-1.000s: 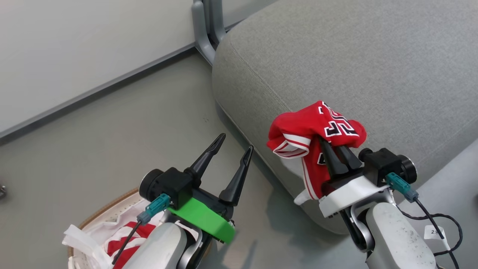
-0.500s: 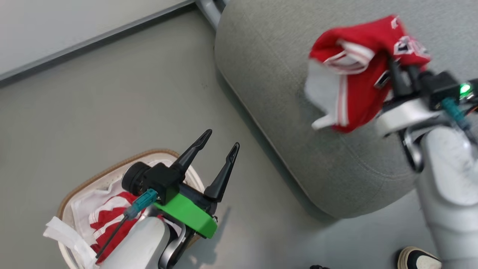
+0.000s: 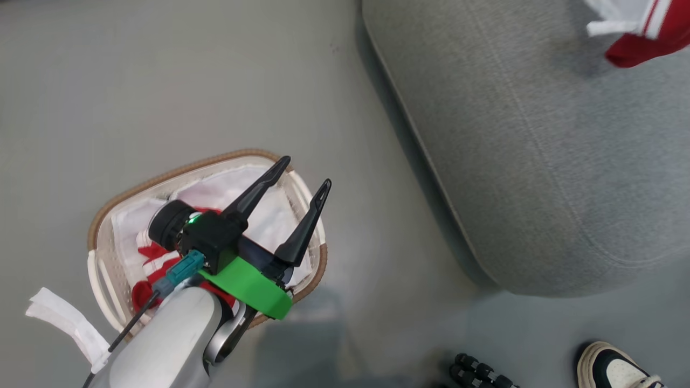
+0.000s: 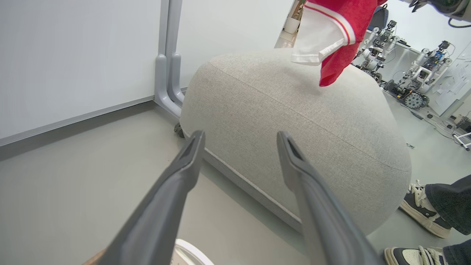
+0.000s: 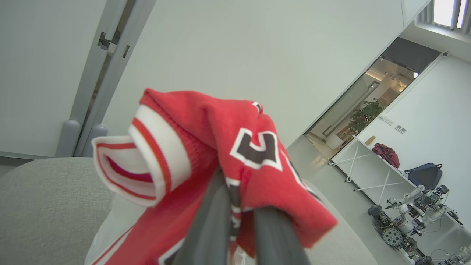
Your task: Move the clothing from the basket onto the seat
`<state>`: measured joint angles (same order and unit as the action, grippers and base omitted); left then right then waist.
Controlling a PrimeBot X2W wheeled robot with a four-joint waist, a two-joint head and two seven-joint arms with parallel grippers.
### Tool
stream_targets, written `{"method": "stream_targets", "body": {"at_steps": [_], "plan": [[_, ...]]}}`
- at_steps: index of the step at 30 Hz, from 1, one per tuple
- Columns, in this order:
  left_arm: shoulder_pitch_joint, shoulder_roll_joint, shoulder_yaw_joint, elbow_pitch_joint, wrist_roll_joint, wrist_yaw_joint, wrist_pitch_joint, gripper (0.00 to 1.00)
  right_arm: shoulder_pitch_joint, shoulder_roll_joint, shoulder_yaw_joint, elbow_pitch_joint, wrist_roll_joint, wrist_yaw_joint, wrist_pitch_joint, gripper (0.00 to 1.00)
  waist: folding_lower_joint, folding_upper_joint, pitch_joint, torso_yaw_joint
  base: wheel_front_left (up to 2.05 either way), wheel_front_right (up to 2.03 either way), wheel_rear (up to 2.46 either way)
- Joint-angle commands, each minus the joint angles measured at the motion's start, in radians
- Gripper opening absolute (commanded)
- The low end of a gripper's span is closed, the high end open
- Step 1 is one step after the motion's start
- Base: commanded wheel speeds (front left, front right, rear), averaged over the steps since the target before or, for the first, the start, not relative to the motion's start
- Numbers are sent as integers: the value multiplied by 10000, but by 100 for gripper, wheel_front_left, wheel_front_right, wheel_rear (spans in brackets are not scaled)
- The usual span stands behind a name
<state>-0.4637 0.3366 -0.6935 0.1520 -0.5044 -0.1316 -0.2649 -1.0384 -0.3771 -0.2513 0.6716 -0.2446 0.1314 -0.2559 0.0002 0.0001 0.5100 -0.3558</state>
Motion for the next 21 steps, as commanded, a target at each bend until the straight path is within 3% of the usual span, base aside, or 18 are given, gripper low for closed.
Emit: {"method": "stream_targets", "body": {"at_steps": [1,4,5,6,7,13,18,21], "plan": [[-230,105,-17,-59,-67,18,7,100,-244,-93,-270,150,-196,-14,29,0,-2,-1,898,825,0,0,0],[-331,130,-20,-65,-102,18,7,100,-350,-121,-1097,550,-594,-14,171,0,-2,-1,1144,1098,0,0,0],[-344,115,-19,-45,-117,20,7,100,-277,-140,-1366,633,-727,-14,195,16,-2,-1,1186,1173,0,0,0],[-362,77,-15,-8,-143,18,7,100,-114,-110,-1804,754,-859,-15,233,44,-2,-1,1219,1270,0,0,0],[-387,40,-5,16,-157,18,7,100,19,-43,-2169,836,-960,-14,217,98,-2,-1,1239,1339,0,0,0],[-445,-170,178,246,-124,18,7,100,1220,1113,-4404,1090,-1560,-14,-5,100,-2,-1,1141,1615,0,0,0],[-265,-293,687,455,71,18,7,100,2199,2154,-5206,862,-1273,-14,-93,100,-2,-1,815,1692,0,0,0],[-116,-351,993,636,161,18,7,100,3083,2639,-4861,331,-958,-15,-99,100,-2,-1,534,1755,0,0,0]]}}
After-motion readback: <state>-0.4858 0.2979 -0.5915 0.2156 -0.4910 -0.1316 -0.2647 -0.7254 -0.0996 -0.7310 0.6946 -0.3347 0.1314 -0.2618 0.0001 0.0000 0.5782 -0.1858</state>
